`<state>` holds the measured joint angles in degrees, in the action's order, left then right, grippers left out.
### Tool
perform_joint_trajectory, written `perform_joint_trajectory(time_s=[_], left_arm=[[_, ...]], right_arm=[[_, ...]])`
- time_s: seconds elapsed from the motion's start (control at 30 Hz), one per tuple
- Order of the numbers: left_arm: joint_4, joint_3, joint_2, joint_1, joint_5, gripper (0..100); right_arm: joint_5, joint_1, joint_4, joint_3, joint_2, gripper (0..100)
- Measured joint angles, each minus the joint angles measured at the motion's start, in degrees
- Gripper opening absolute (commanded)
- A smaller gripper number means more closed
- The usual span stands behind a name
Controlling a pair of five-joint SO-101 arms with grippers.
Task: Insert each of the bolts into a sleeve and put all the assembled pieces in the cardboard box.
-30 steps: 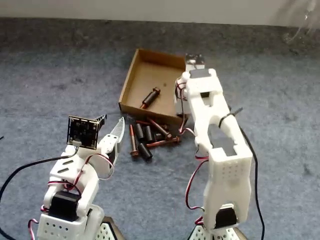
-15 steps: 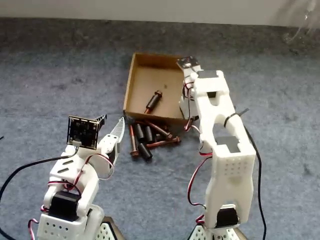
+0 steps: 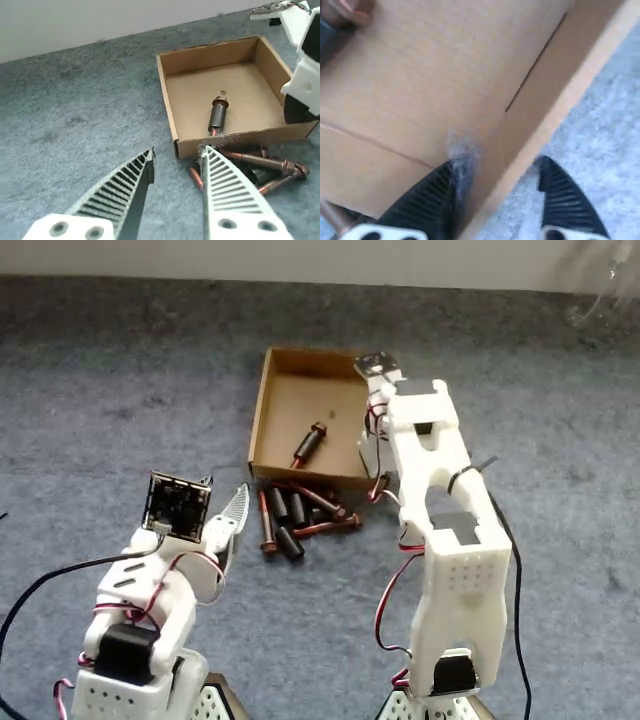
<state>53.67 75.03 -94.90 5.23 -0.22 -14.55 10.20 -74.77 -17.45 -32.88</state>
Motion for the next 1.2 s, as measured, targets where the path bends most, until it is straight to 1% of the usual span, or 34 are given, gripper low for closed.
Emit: perform_joint_trajectory(time_s=[0.1, 0.17, 0.3, 0.37, 0.5, 0.6, 0.67, 0.77, 0.9, 0.97, 1.1, 1.2], left_arm=[[7.4, -4.2, -0.1, -5.0, -1.6, 15], [10.9, -5.2, 0.4, -7.8, -5.0, 15], [12.2, -5.4, 9.4, -10.2, -9.7, 15], [11.9, -5.9, 16.9, -10.4, -10.7, 15], [11.7, -11.0, 30.9, -10.5, -11.0, 15], [11.2, -12.0, 38.8, -10.7, -9.8, 15], [11.1, -12.0, 42.1, -12.5, -9.2, 15], [9.8, -12.0, 43.3, -17.5, -9.1, 15], [5.7, -10.5, 43.4, -26.3, -9.2, 15], [4.1, -8.7, 43.4, -29.3, -11.2, 15], [0.3, -4.1, 43.4, -31.9, -13.4, 15], [-2.0, -2.2, 43.4, -32.0, -13.5, 15]], right_arm=[[2.1, 0.0, -5.0, -6.6, 0.4, 24.5], [3.3, 1.1, -10.3, -12.0, 1.4, 23.2], [5.8, 5.5, -21.6, -21.9, 3.3, 12.4], [6.8, 7.4, -24.1, -25.1, 4.2, 11.0], [7.1, 9.6, -25.1, -23.6, 6.6, 11.0], [7.1, 13.2, -25.1, -17.5, 9.9, 11.1], [6.8, 16.9, -25.1, -12.1, 12.9, 11.1], [6.6, 23.1, -23.8, -4.0, 18.1, 11.8], [6.6, 30.3, -15.6, 9.6, 24.5, 16.9], [7.6, 32.9, -11.1, 17.0, 26.2, 18.3], [9.3, 35.8, -1.9, 29.5, 26.5, 18.4], [9.7, 36.0, 3.1, 33.3, 26.5, 18.4]])
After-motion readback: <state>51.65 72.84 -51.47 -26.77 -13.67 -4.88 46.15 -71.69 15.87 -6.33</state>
